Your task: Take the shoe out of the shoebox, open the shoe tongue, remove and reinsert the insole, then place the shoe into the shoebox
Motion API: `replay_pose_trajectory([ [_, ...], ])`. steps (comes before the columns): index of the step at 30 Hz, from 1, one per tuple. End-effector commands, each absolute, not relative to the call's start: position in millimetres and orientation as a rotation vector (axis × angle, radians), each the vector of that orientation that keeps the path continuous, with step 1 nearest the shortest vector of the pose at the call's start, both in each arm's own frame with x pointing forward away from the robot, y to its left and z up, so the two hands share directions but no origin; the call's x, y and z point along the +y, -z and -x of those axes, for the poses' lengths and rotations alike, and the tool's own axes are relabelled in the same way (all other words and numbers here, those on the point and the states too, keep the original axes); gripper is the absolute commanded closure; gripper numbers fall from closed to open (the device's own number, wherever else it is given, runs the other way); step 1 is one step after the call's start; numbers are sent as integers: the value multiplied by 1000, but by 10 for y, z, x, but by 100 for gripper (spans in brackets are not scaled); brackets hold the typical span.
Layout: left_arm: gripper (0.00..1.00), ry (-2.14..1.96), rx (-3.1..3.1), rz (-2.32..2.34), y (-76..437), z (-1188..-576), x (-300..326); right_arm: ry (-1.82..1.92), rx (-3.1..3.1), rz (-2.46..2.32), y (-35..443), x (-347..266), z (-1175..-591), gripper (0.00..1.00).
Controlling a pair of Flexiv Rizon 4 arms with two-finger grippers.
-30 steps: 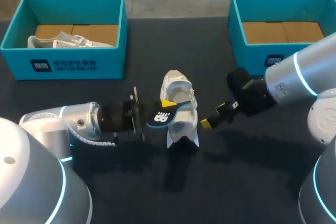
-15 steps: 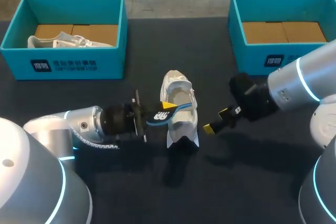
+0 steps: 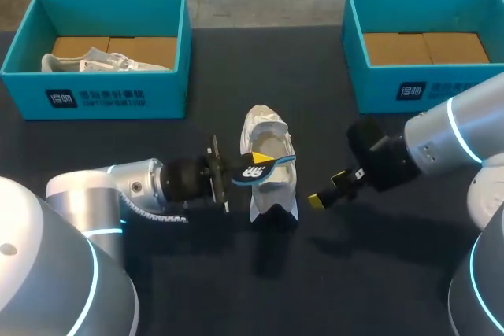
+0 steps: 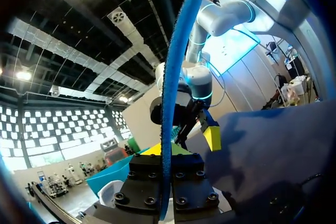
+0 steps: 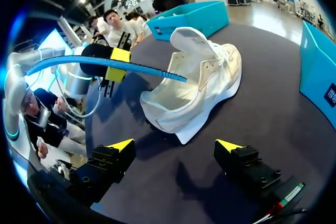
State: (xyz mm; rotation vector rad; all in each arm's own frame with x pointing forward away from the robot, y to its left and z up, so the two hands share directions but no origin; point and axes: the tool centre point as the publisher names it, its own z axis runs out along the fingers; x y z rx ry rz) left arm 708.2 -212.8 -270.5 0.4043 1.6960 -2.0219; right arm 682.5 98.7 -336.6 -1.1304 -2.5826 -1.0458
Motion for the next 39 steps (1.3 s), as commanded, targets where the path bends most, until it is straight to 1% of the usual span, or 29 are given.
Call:
replay_pose_trajectory([
  [1,100,2000,1707,-413,2692,-7066,-2198,1054,-2580,1138,3385,959,-6794,0],
  [39,100,1903,1820,-436,3052,-7206,-2223,1056,-2586,1125,3488,910,-6817,0],
])
